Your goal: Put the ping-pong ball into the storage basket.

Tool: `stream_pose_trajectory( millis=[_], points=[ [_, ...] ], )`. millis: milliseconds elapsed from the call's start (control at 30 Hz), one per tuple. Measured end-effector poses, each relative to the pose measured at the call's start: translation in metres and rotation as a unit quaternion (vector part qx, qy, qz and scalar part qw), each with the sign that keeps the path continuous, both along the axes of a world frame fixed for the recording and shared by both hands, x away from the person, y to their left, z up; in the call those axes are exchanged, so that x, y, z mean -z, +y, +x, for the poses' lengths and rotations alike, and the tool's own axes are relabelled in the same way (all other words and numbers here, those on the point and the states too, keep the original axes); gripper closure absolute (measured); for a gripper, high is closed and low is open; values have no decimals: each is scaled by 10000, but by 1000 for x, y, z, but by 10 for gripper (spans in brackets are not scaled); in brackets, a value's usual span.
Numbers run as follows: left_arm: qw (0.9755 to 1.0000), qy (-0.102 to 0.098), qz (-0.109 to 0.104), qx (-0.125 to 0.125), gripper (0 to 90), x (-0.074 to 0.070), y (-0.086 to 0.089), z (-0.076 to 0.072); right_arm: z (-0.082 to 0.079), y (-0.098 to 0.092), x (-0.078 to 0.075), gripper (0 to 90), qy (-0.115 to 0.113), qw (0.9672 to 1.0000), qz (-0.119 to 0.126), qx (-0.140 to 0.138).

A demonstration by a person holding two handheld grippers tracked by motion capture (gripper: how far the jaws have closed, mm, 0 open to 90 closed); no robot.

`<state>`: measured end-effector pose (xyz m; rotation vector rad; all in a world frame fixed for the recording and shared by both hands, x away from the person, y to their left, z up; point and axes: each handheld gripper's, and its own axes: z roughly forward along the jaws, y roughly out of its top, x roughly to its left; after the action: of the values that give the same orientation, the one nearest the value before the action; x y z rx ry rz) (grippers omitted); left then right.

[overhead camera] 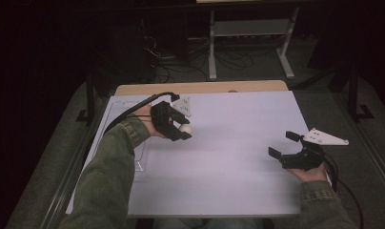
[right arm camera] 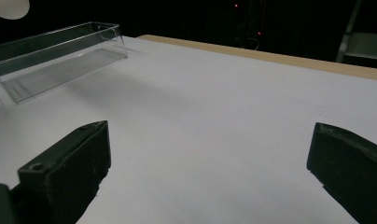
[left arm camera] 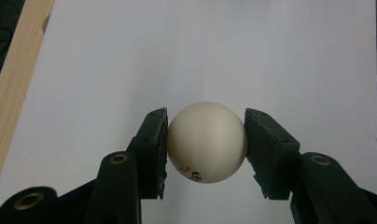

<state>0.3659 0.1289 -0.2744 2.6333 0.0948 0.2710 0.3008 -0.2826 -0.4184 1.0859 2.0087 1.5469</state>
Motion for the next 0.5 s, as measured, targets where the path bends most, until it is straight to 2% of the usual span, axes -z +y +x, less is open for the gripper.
stream_pose_trajectory(
  millis=[500],
  points=[
    [9994,16,230,-243,515,-5,24,-1,0,1,0,0,-16,10000,-15,-4]
  ],
)
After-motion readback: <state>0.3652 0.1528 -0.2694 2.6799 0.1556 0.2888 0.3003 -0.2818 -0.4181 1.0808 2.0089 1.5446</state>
